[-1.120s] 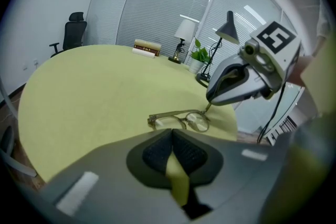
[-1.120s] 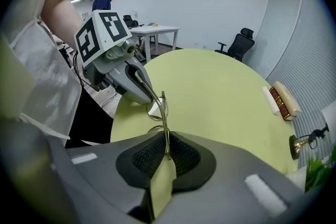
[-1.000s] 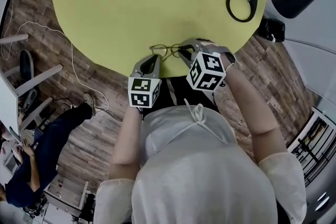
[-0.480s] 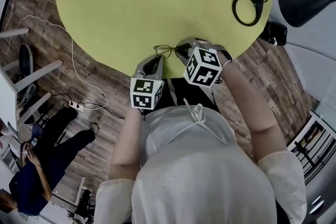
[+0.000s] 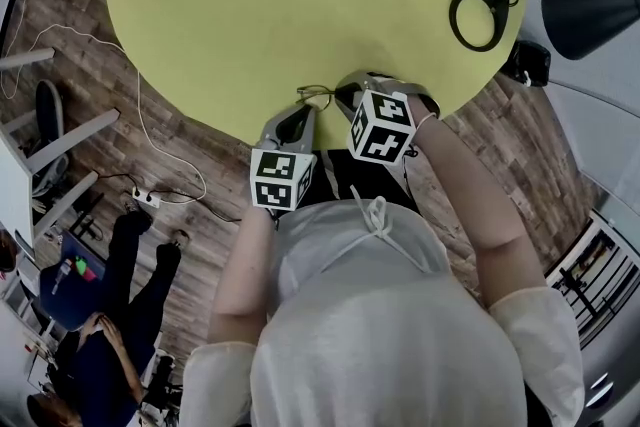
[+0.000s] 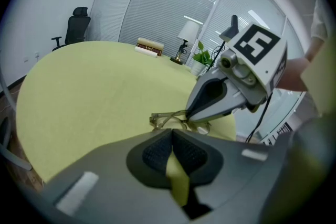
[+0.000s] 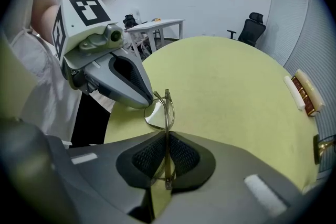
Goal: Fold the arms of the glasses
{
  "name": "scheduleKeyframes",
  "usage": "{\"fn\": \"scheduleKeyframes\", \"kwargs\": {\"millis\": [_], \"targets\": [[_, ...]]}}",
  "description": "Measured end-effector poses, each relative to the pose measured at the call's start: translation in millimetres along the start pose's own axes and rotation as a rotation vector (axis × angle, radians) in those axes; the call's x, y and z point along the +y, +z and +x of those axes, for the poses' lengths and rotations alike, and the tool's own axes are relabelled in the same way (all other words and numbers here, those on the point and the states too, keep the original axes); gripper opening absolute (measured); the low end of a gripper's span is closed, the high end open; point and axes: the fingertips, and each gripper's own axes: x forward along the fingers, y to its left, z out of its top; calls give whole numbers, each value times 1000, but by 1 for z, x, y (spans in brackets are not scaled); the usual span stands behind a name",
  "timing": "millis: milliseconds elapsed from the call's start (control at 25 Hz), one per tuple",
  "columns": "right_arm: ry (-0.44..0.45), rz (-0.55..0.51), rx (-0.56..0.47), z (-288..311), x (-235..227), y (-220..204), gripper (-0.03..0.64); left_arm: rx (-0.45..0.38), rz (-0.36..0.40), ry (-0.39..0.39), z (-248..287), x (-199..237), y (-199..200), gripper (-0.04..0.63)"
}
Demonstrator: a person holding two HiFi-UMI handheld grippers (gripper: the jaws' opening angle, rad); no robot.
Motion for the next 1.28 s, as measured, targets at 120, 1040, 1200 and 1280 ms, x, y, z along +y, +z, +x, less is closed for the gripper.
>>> {"fn": "scheduleKeyframes", "kwargs": {"millis": [120,1040,1200,1280], "targets": [[-9,-17,9,3,0,0,17,5,0,-7,0,0,-1,6],[-415,489,-441,-134,-27,41,0,-292,202,-34,-97,-27,123,6],[-598,601,-590,-197,-29,43,-2,-460,288,-36,-138,-52,175,6],[-672,626,-651,-227,-24,43,-2,-524,311,-34,-159,-65,194,6]]}}
